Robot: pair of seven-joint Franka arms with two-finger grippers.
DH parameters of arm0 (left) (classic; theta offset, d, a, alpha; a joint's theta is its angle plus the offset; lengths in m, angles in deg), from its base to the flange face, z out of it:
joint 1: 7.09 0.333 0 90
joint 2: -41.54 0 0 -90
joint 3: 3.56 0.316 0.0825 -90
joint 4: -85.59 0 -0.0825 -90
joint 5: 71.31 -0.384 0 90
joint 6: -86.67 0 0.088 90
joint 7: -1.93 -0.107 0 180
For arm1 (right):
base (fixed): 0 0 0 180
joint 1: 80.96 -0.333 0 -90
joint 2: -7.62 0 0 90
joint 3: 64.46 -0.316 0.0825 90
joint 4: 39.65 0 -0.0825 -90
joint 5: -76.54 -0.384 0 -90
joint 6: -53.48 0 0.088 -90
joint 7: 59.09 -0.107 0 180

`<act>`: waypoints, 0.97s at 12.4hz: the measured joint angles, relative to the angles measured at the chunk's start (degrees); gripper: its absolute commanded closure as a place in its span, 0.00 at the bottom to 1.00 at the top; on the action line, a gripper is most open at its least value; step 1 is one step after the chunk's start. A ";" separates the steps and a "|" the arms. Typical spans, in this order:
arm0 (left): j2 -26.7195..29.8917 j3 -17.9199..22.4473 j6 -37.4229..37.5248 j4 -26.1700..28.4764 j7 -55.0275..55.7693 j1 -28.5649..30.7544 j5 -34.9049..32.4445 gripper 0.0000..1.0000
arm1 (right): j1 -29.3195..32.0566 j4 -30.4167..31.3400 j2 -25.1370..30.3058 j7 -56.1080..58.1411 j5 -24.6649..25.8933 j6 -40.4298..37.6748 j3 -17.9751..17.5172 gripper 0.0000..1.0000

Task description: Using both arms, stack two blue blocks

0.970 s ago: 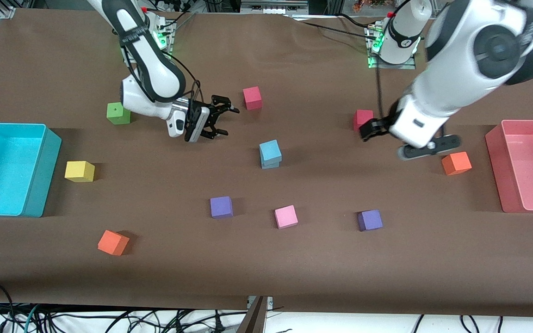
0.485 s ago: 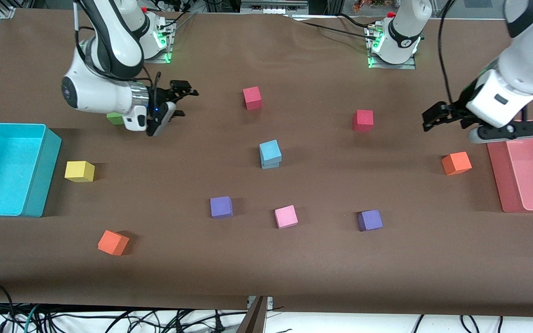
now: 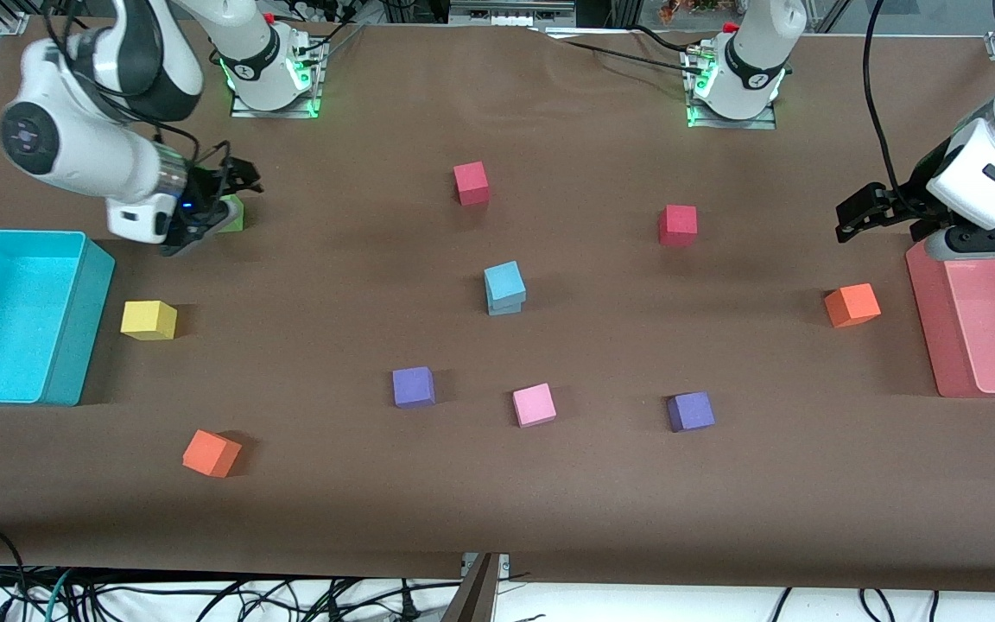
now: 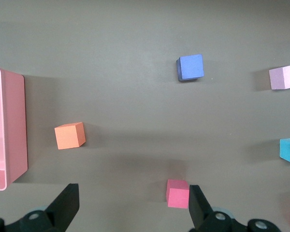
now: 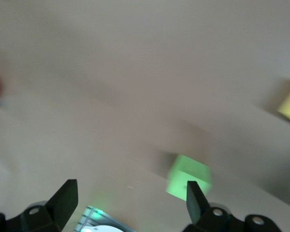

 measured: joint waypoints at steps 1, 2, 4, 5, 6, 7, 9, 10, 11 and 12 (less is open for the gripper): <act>0.05 0.00 0.00 0.01 -0.02 0.00 0.00 0.00 | -0.03 -4.41 -0.41 -5.82 1.99 -1.96 0.06 0.01; 0.07 0.00 0.01 0.01 -0.04 0.00 0.00 0.00 | -0.15 -9.29 -1.19 -10.22 3.03 -4.41 0.01 0.01; 0.09 -0.01 0.04 0.02 -0.06 -0.01 -0.01 0.00 | -0.83 -19.60 -4.12 -14.17 3.42 -10.92 1.29 0.01; 0.10 -0.02 0.06 0.04 -0.07 -0.02 -0.01 0.00 | -1.77 -24.54 -6.10 -15.86 3.42 -13.83 2.94 0.01; 0.10 -0.02 0.15 0.06 -0.08 -0.01 -0.01 0.00 | -2.35 -28.72 -7.95 -17.61 3.42 -15.62 4.26 0.01; 0.10 -0.02 0.30 0.07 -0.09 -0.02 -0.01 0.00 | -2.43 -31.65 -9.31 -19.23 3.42 -16.21 4.80 0.01; 0.11 -0.03 0.68 0.07 -0.10 -0.02 -0.01 0.00 | -2.33 -34.51 -10.40 -23.03 3.47 -16.24 5.23 0.01; 0.13 -0.04 0.81 0.07 -0.11 -0.02 -0.01 0.00 | -1.78 -35.08 -10.37 -24.35 3.50 -15.09 5.39 0.01; 0.13 -0.04 0.90 0.08 -0.11 -0.02 -0.01 0.00 | -0.52 -35.15 -10.29 -24.59 3.50 -12.95 5.36 0.01; 0.13 -0.06 0.97 0.09 -0.11 -0.03 -0.01 0.00 | 0.92 -34.80 -10.12 -24.44 3.50 -12.00 4.98 0.01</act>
